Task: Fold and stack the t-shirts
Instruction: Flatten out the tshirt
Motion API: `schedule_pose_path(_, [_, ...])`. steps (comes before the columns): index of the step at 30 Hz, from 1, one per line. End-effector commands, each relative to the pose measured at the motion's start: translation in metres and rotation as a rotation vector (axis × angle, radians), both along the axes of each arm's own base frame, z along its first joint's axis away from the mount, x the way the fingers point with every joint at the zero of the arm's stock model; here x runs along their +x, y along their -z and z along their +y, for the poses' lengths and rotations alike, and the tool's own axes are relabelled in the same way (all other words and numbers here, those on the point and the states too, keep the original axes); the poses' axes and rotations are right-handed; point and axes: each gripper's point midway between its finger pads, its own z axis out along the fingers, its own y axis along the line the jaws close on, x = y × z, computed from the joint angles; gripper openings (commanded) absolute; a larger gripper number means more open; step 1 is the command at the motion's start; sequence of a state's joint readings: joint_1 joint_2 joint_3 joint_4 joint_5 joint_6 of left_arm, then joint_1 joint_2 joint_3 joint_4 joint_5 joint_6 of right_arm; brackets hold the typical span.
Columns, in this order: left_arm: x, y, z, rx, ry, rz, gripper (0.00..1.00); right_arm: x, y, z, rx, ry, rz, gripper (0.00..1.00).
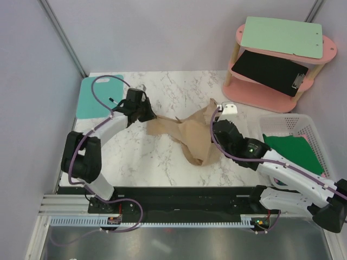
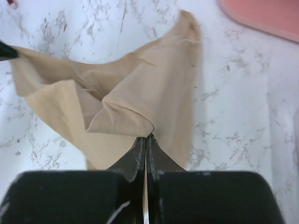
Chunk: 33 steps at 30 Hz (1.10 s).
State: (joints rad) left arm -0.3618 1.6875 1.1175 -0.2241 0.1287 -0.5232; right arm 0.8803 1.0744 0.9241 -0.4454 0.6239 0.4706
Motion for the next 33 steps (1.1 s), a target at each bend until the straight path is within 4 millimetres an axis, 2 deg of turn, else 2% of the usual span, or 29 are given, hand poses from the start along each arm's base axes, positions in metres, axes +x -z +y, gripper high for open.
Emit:
schedule_pose_path(1, [0.012,-0.045,0.072,0.042,-0.209,-0.108,0.02,-0.003,-0.019,-0.038,0.0,0.14,-0.091,0.0])
schedule_pose_path(2, [0.01,-0.06,0.089,0.042,-0.256,-0.137,0.02,-0.005,-0.023,-0.042,0.015,0.151,-0.103,0.0])
schedule_pose_path(4, [0.005,-0.068,0.11,0.071,-0.327,-0.154,0.02,-0.008,-0.021,-0.052,0.025,0.196,-0.101,0.0])
schedule_pose_path(5, [0.0,-0.08,0.124,0.078,-0.376,-0.181,0.02,-0.01,-0.02,-0.055,0.031,0.211,-0.099,0.0])
schedule_pose_path(6, [-0.006,-0.08,0.13,0.076,-0.401,-0.179,0.02,-0.012,-0.016,-0.06,0.027,0.234,-0.091,0.0])
schedule_pose_path(8, [-0.016,-0.083,0.139,0.073,-0.439,-0.186,0.02,-0.021,-0.002,-0.072,0.037,0.298,-0.05,0.0])
schedule_pose_path(9, [-0.027,-0.086,0.14,0.06,-0.449,-0.196,0.02,-0.028,0.012,-0.08,0.011,0.319,-0.011,0.0])
schedule_pose_path(11, [-0.039,-0.085,0.141,0.042,-0.461,-0.198,0.02,-0.038,0.024,-0.084,0.086,0.362,0.028,0.0])
schedule_pose_path(13, [-0.057,-0.08,0.142,0.024,-0.472,-0.188,0.02,-0.057,0.045,-0.089,0.13,0.359,0.107,0.0])
schedule_pose_path(14, [-0.063,-0.077,0.143,0.022,-0.478,-0.18,0.02,-0.064,0.052,-0.087,0.173,0.352,0.139,0.0])
schedule_pose_path(15, [-0.075,-0.063,0.145,0.027,-0.488,-0.138,0.02,-0.073,0.068,-0.087,0.203,0.357,0.183,0.0])
schedule_pose_path(17, [-0.086,-0.062,0.146,0.015,-0.497,-0.146,0.02,-0.09,0.077,-0.077,0.296,0.3,0.256,0.03])
schedule_pose_path(18, [-0.092,-0.056,0.147,0.018,-0.502,-0.136,0.02,-0.095,0.084,-0.076,0.309,0.285,0.278,0.07])
schedule_pose_path(19, [-0.098,-0.055,0.149,0.026,-0.505,-0.125,0.02,-0.098,0.08,-0.074,0.348,0.259,0.271,0.11])
schedule_pose_path(21, [-0.103,-0.054,0.152,0.037,-0.513,-0.124,0.02,-0.1,0.076,-0.073,0.372,0.228,0.254,0.44])
schedule_pose_path(22, [-0.104,-0.054,0.153,0.04,-0.512,-0.122,0.02,-0.098,0.067,-0.073,0.383,0.207,0.219,0.64])
schedule_pose_path(23, [-0.105,-0.055,0.153,0.036,-0.511,-0.129,0.02,-0.094,0.061,-0.076,0.373,0.204,0.182,0.94])
schedule_pose_path(24, [-0.106,-0.057,0.153,0.04,-0.507,-0.131,0.02,-0.088,0.047,-0.075,0.381,0.198,0.14,0.98])
schedule_pose_path(26, [-0.106,-0.057,0.154,0.048,-0.505,-0.129,0.02,-0.076,0.038,-0.08,0.303,0.212,0.085,0.98])
schedule_pose_path(27, [-0.106,-0.057,0.154,0.051,-0.503,-0.128,0.02,-0.067,0.021,-0.075,0.308,0.209,0.046,0.98])
schedule_pose_path(29, [-0.106,-0.056,0.153,0.053,-0.499,-0.123,0.02,-0.051,0.02,-0.066,0.208,0.203,0.036,0.98])
schedule_pose_path(30, [-0.105,-0.055,0.153,0.055,-0.5,-0.121,0.02,-0.039,0.006,-0.052,0.224,0.182,0.003,0.98])
schedule_pose_path(31, [-0.106,-0.054,0.154,0.056,-0.501,-0.12,0.02,-0.029,0.019,-0.038,0.141,0.153,0.034,0.98])
schedule_pose_path(32, [-0.106,-0.053,0.154,0.059,-0.502,-0.116,0.02,-0.021,0.023,-0.028,0.117,0.134,0.042,0.98])
schedule_pose_path(33, [-0.106,-0.051,0.154,0.063,-0.5,-0.11,0.02,-0.011,0.014,-0.008,0.139,0.1,0.04,0.98])
